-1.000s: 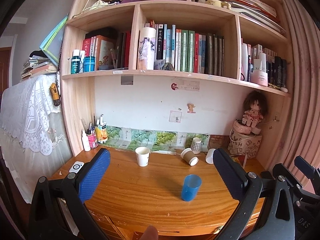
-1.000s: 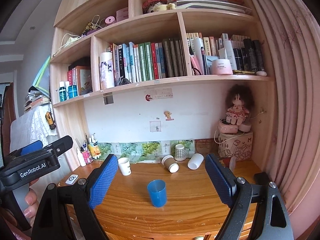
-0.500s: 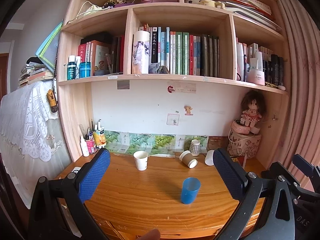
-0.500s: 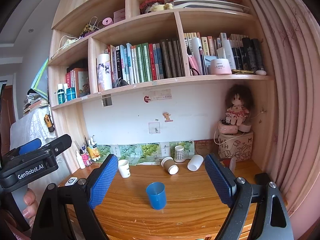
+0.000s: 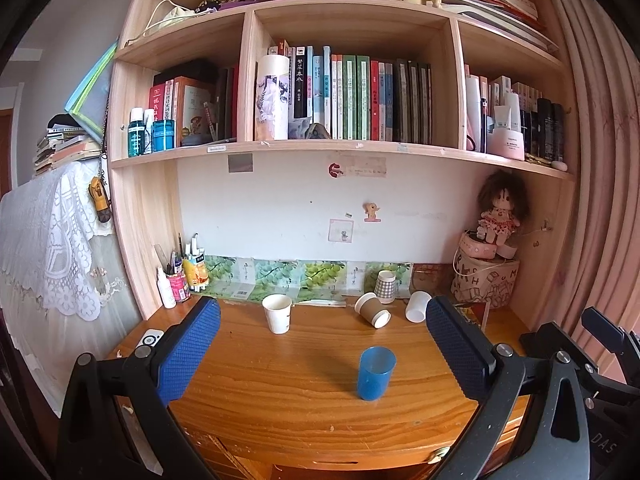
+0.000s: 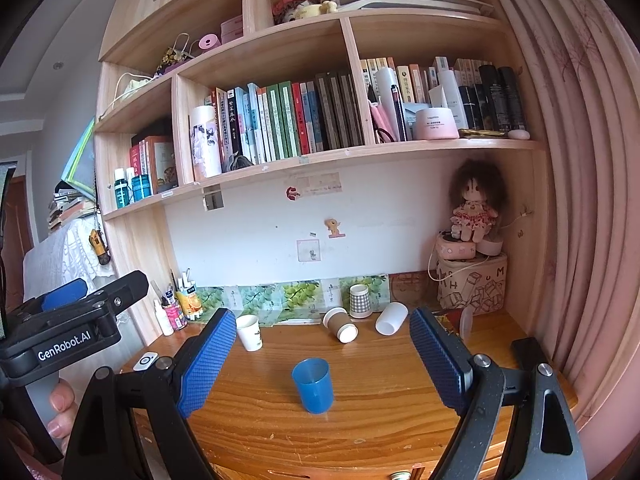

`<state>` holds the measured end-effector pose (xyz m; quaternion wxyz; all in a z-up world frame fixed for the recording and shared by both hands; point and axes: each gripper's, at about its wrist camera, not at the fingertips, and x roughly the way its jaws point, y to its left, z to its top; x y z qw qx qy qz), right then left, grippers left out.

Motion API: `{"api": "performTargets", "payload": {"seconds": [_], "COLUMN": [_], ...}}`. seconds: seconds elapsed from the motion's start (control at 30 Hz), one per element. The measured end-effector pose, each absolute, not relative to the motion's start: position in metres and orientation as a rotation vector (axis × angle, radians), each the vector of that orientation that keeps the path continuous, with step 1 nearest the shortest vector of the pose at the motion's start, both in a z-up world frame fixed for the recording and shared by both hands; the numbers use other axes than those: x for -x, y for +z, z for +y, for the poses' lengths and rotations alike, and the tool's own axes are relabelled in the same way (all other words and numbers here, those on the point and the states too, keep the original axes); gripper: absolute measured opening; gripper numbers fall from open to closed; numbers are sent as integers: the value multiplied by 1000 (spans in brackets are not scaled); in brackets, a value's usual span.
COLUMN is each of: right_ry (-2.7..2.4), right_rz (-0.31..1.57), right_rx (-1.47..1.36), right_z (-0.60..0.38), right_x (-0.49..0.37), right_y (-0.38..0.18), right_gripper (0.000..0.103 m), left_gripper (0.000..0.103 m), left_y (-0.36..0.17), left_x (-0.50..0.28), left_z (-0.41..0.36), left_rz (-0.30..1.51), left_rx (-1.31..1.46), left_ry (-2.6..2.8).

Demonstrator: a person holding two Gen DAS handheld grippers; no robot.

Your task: Flip cup upright

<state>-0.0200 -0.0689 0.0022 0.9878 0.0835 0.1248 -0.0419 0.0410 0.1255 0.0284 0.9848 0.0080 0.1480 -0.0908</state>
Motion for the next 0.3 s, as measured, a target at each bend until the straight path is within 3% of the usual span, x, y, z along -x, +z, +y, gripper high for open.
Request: {"api": "performTargets", "payload": {"seconds": [0.3], "right_ry": [-80], "right_rz": [250], "right_rx": [-168], "right_z": [-70], "right_x": [21], "right_y": [2], "right_gripper": [89], "left_gripper": [103], "left_y": [26], "left_x": [-39], "left_z": [123], "left_rz": [305], "left_rx": [-16], "left_ry": [-181]}}
